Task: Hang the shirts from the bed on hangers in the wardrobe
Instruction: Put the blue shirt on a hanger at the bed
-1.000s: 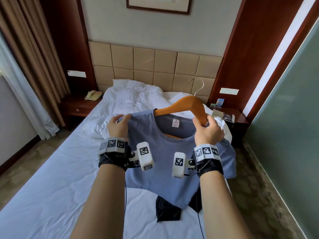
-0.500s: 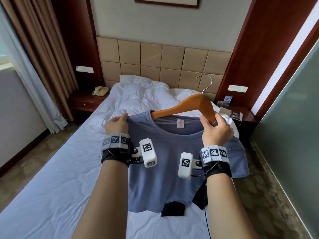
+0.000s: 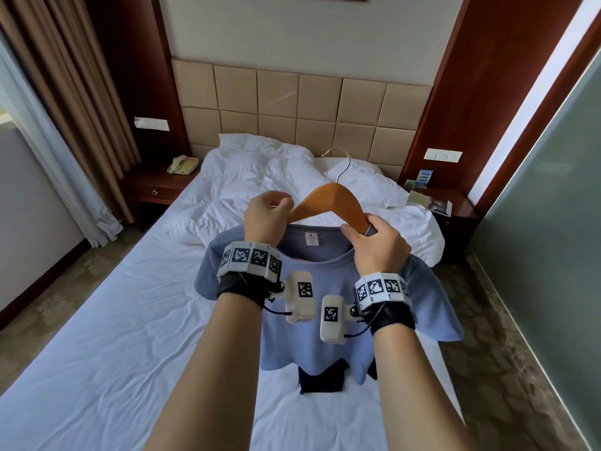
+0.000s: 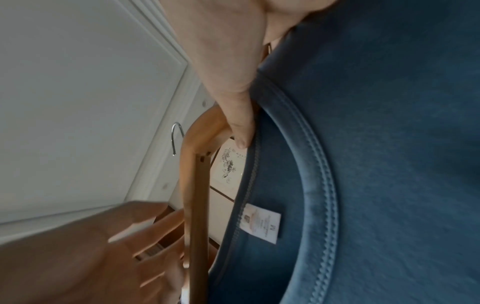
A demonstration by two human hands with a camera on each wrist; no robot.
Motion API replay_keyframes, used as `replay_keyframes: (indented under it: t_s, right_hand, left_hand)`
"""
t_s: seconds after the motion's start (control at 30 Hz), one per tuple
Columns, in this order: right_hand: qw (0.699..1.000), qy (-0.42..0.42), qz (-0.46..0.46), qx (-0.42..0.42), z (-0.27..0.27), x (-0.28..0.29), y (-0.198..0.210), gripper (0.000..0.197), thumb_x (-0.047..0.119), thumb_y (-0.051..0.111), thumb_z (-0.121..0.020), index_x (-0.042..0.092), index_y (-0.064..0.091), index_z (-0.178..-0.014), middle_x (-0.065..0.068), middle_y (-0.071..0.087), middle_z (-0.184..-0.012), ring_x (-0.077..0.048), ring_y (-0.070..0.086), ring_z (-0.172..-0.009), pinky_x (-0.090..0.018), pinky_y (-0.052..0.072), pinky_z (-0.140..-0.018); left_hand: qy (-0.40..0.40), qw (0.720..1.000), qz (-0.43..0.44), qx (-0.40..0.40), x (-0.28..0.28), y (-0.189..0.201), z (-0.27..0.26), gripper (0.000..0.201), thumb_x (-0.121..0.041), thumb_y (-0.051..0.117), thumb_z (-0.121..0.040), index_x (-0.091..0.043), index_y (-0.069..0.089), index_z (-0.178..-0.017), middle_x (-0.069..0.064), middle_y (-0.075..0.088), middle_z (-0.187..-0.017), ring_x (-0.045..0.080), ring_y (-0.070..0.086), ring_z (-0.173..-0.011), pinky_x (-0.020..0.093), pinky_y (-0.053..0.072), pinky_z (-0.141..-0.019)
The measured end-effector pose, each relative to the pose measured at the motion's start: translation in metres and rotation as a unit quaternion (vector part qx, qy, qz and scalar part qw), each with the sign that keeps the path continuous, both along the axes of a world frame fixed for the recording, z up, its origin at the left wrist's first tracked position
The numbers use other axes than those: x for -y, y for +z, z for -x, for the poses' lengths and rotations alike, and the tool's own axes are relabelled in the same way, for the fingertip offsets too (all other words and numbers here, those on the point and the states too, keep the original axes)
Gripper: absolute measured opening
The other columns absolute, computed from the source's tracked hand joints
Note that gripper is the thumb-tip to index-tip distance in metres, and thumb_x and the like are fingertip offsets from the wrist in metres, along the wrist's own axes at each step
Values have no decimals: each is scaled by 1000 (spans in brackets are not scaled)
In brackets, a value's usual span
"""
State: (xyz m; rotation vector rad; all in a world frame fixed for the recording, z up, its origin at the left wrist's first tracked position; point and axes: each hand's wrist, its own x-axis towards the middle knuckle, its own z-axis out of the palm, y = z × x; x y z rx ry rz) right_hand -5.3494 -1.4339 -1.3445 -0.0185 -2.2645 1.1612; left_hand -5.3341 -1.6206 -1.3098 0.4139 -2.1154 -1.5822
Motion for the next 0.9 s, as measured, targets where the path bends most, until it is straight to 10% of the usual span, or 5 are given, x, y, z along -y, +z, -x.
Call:
replay_keyframes:
  t_s: [0.3,0.4,0.5,0.63,0.9]
  right_hand:
    - [995,102,7,-11,-6,-4,-3,26,25,83,-73,20,76,-97,3,75,-91,-16,67,-83,-36,55,-80]
    - [981,190,38,22,-4,-11,-1,29,27,80,-79,20,74,-107,8,74,-97,-8,65,-91,-33,52,-90]
    - [984,171,1,56,5,-23,-2,34,51,56,-94,28,72,-113,10,73,-111,-12,61,-112,-43,25,-117]
    - [984,72,-63,148,14,-37,-5,40,39,37,-105,17,69,-102,2,70,-109,-21,55,-116,-51,-3,-118]
    - [993,3,108,36,28,-42,-27,30,28,52,-100,12,70,-82,-4,69,-79,-25,60,-78,-43,50,-80]
  left_hand:
    - [-126,992,-4,7,-30,-11,0,53,-70,66,-70,-21,64,-91,7,68,-90,24,68,-93,54,58,-77]
    - [-92,995,2,-33,-28,-14,2,46,-57,72,-78,-14,59,-82,0,57,-71,16,61,-70,32,55,-66]
    - [-65,996,2,-69,-23,-15,2,36,-44,73,-85,-11,59,-84,-4,56,-72,8,51,-66,24,42,-64]
    - [-31,994,-37,-101,-15,-13,6,33,-43,76,-82,-15,59,-82,-5,57,-73,10,52,-69,27,43,-66]
    - [-41,992,-70,-97,-9,-16,8,51,-63,76,-68,-16,63,-86,-1,65,-79,14,60,-75,36,50,-74]
